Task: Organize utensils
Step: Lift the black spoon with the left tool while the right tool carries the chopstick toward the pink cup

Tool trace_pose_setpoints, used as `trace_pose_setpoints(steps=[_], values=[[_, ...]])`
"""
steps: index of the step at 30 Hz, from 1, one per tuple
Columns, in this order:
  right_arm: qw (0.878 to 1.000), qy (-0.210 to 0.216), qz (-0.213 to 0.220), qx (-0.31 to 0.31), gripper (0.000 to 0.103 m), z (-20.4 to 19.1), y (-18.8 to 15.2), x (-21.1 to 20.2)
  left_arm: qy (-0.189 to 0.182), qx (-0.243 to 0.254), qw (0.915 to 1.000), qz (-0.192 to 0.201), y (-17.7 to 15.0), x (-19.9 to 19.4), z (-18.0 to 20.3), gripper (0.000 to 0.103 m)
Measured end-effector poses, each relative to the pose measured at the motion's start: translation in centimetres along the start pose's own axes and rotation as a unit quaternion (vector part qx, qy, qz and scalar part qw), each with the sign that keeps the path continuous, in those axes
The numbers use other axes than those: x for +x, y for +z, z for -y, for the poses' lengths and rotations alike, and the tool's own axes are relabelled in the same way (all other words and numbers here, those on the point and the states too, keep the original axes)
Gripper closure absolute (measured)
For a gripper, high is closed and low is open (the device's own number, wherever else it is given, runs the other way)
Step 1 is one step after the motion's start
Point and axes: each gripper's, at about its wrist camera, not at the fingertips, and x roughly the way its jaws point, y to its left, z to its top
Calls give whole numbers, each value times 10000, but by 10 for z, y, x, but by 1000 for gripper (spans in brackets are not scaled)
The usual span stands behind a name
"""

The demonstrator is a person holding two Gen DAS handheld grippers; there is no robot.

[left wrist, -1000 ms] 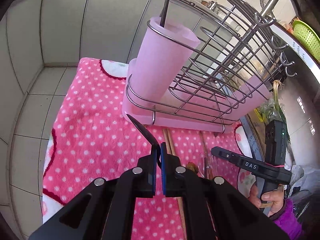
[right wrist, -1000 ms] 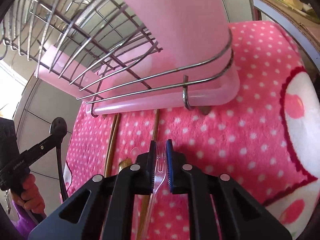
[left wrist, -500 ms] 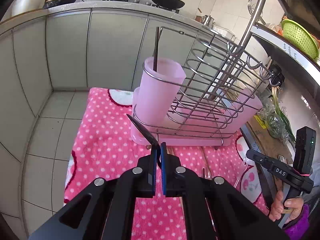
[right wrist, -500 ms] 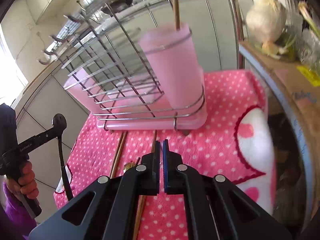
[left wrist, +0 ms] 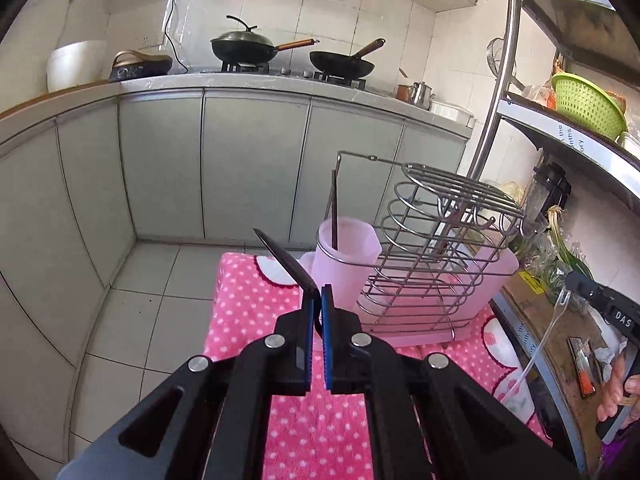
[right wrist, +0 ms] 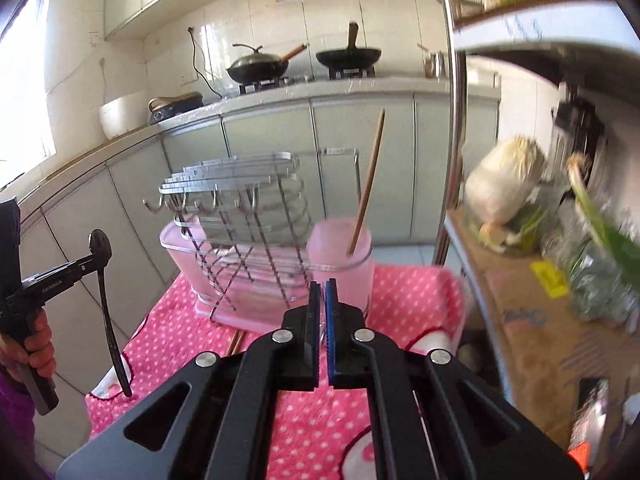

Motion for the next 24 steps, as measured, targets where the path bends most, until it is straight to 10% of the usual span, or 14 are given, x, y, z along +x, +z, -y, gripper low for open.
trace_pose_setpoints(steps=[24], values=[[9770, -1372, 1472, -705, 100, 17, 119, -28, 1221, 769, 9698, 1965, 101, -26, 28, 100]])
